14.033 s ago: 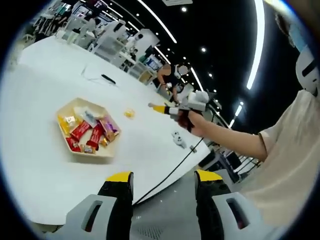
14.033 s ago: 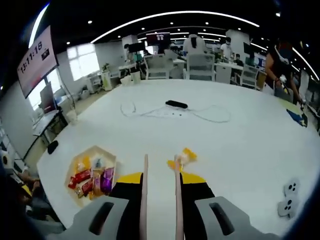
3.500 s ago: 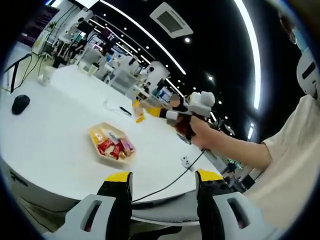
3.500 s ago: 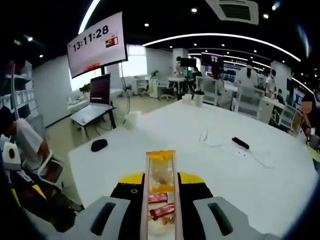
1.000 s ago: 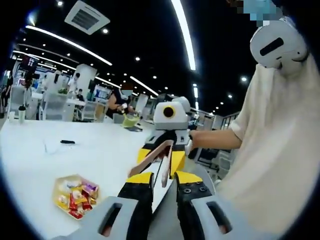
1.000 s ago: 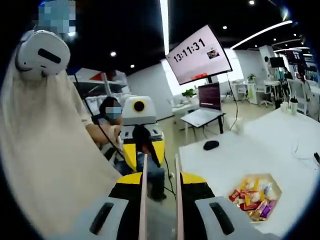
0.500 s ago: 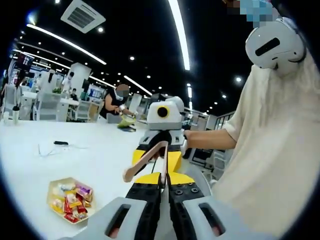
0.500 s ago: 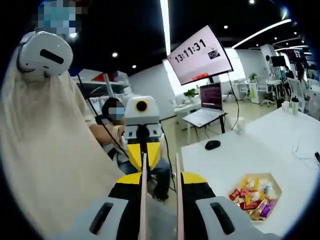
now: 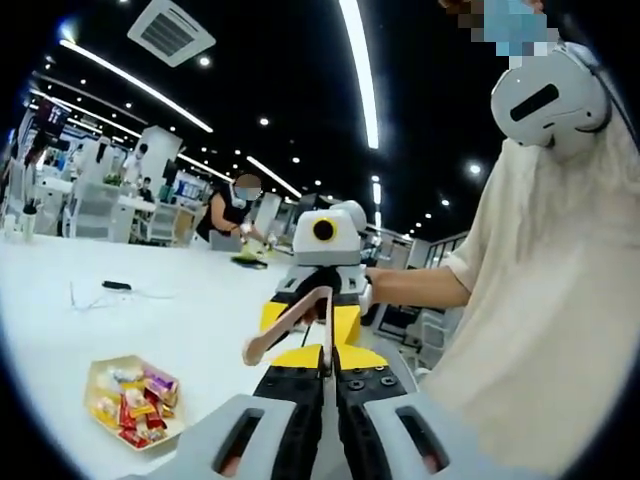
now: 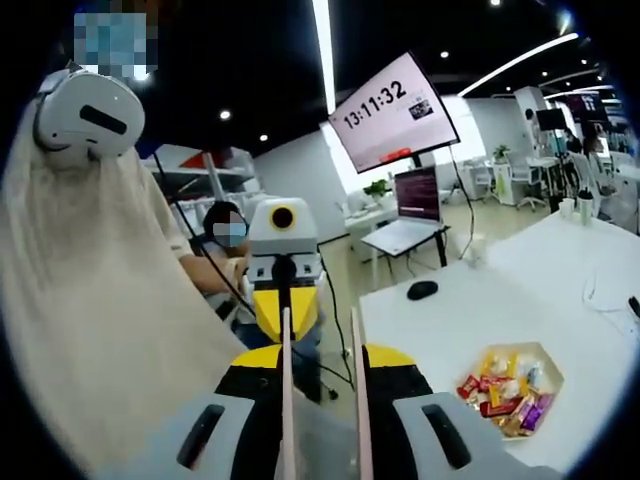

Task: Place the target food into the container with the food tongs after gripping and lifting it, then release it inside without dropping or visibly crushing the food.

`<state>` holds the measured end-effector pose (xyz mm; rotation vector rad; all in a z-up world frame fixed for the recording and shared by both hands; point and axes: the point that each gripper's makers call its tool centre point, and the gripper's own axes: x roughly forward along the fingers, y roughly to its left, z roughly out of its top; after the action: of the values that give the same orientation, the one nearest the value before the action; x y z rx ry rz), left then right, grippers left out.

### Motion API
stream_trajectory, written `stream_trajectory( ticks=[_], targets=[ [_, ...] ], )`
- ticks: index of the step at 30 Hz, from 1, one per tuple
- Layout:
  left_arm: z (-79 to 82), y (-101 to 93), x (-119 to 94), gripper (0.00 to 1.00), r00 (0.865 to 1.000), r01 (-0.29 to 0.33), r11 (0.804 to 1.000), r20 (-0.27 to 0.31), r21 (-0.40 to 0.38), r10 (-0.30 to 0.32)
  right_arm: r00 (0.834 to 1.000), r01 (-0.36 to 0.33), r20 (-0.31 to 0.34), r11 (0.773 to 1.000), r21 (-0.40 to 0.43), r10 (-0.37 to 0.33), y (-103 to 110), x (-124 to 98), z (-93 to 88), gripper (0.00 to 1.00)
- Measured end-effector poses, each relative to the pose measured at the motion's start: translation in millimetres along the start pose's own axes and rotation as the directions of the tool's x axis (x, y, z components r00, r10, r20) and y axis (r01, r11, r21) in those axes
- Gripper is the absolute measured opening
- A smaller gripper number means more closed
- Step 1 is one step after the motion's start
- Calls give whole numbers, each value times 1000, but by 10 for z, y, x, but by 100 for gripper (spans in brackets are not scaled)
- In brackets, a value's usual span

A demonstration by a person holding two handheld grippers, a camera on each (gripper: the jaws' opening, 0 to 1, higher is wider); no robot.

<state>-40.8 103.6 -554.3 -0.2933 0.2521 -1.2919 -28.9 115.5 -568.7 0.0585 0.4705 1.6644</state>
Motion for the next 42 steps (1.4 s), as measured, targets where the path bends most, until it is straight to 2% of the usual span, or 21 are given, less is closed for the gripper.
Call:
stream_trajectory(
  ticks=[17, 26, 42],
  targets=[
    [-15, -16, -24, 0, 1000, 4, 1000, 8, -24, -4, 1000, 28, 6, 999, 17, -28, -12, -48, -23, 30],
    [-32, -13, -78, 0, 1000, 9, 999, 13, -49, -8, 999, 53, 10, 998, 33, -54, -20, -176, -54, 28],
    [-121, 26, -141, 0, 1000, 12, 998, -14, -64, -13, 994, 90, -69, 995, 35, -87, -36, -307, -241, 25]
  ],
)
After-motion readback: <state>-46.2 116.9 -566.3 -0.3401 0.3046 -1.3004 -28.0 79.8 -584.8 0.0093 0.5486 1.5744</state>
